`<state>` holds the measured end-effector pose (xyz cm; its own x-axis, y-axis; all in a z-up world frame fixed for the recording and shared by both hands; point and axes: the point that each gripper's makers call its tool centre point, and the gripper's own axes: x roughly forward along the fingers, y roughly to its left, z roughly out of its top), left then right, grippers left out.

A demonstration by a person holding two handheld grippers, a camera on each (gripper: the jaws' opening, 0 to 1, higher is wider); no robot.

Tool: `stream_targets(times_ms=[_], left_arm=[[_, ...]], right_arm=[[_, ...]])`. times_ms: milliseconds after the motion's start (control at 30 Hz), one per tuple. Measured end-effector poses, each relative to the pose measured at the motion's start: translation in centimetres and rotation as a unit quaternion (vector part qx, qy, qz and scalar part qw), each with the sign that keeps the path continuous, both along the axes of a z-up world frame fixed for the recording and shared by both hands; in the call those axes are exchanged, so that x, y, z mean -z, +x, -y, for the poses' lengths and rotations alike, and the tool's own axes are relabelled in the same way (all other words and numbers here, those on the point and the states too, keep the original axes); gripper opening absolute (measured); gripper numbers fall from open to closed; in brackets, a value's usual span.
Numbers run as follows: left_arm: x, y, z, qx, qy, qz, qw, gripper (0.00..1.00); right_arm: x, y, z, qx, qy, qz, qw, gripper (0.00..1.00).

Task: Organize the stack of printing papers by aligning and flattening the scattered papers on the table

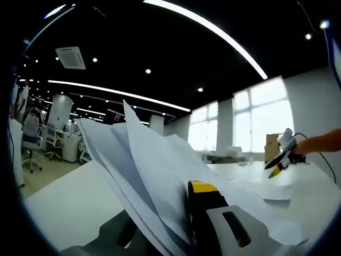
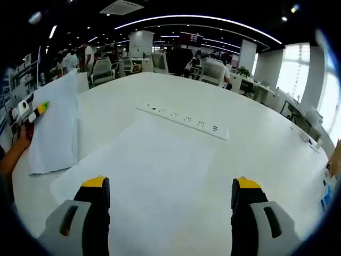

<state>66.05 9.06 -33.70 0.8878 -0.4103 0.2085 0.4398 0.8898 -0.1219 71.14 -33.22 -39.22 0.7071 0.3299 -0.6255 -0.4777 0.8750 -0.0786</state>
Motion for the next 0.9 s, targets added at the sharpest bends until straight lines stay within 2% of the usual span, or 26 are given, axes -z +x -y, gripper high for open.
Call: stream_targets(times_ms=[400,900], left_arm=[[-0.1,-0.1,0.1,0.001,-0.002,0.000,1.0000,0.12],[-0.1,-0.1,0.1,0.001,0.001,0.000,1.0000,0.12]], right_arm=[[1.1,1.0,-0.4,-0.002,-0.003,-0.008,1.0000,0.90],[3.7,2.0,-1.2,-0.001,0.012,-0.030,0.9995,0.89]])
